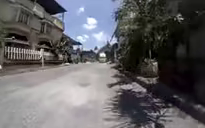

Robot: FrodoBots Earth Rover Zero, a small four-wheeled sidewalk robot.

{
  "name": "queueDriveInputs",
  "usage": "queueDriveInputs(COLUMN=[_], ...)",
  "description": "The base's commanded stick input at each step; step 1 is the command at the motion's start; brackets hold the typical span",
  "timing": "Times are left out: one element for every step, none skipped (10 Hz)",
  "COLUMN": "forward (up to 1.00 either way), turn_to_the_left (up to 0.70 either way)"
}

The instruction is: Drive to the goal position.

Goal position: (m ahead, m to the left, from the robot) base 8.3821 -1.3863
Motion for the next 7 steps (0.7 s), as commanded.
queueDriveInputs(forward=[1.00,1.00,1.00,1.00,1.00,1.00,1.00], turn_to_the_left=[0.44,0.20,0.04,-0.20,-0.36,-0.23,0.04])
